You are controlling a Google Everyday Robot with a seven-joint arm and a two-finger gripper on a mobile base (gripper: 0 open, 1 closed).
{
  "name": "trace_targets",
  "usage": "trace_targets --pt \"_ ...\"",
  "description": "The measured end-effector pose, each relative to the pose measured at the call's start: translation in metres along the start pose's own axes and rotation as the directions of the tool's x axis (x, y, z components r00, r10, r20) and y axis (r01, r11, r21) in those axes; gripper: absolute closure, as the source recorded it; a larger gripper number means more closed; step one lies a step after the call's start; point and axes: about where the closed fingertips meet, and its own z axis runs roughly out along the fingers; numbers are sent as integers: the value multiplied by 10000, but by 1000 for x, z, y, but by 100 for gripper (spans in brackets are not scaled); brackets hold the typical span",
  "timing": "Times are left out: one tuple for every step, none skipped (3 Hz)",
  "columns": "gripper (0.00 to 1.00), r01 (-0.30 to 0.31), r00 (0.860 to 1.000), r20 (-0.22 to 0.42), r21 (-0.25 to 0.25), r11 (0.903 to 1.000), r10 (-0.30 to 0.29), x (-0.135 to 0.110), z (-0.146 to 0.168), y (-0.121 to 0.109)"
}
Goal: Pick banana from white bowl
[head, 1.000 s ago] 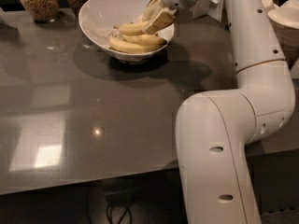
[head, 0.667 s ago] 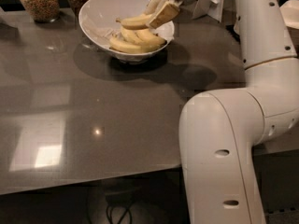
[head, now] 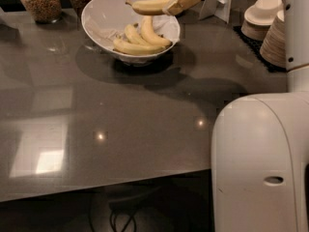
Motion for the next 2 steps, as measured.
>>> trace_targets --pt "100 -22 9984 561 -34 10000 24 -16 -32 30" --pt "100 27 9967 809 -67 10000 -21 -26 -46 60"
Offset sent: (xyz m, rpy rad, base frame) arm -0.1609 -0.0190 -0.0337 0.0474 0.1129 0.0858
